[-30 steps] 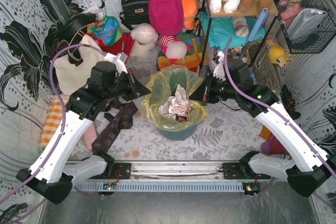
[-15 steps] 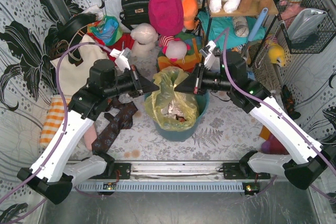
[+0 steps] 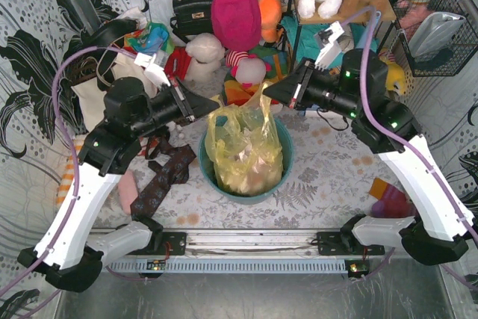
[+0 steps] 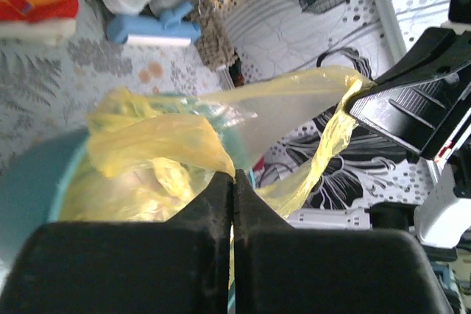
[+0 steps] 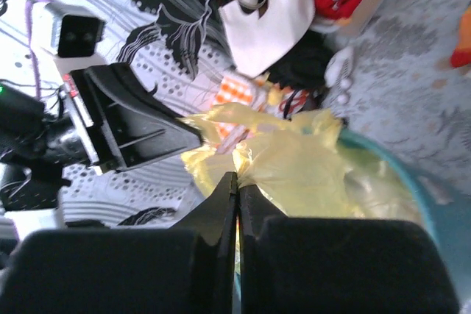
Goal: Tie the trash bag
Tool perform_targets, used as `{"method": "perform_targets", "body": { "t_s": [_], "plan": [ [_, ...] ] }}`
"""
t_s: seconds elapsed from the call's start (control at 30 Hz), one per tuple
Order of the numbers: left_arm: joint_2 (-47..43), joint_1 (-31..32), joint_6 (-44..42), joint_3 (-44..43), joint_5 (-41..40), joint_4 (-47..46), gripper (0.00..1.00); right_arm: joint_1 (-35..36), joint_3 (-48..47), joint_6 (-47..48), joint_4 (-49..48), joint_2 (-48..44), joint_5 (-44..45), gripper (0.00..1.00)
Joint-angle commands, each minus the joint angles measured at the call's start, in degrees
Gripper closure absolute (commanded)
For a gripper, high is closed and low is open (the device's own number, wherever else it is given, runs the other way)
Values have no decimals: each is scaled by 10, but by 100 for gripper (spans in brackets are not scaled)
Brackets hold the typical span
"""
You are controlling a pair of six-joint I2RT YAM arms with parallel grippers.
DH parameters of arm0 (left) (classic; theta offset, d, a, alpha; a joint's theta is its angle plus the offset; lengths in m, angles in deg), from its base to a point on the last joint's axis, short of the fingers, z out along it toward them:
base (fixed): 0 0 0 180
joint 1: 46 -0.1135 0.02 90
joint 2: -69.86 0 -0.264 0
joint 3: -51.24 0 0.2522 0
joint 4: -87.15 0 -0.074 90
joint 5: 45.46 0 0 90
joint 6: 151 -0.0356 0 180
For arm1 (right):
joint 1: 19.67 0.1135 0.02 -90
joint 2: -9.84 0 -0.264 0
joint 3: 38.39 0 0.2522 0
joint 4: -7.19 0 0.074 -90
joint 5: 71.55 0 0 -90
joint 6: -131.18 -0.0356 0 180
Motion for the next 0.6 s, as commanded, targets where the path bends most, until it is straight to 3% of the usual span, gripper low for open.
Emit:
{"method": "perform_targets", "body": {
  "t_s": [0.0, 0.37, 0.57],
  "plan": [
    [-7, -3, -32, -49, -72, -4, 100, 3, -63, 60, 82, 0, 99, 100],
    [6, -3, -82, -122, -184, 59, 100, 2, -161, 130, 190, 30, 247, 100],
    [21, -4, -87, -92, -196, 38, 100, -12, -154, 146, 176, 64, 242, 100]
  ]
}}
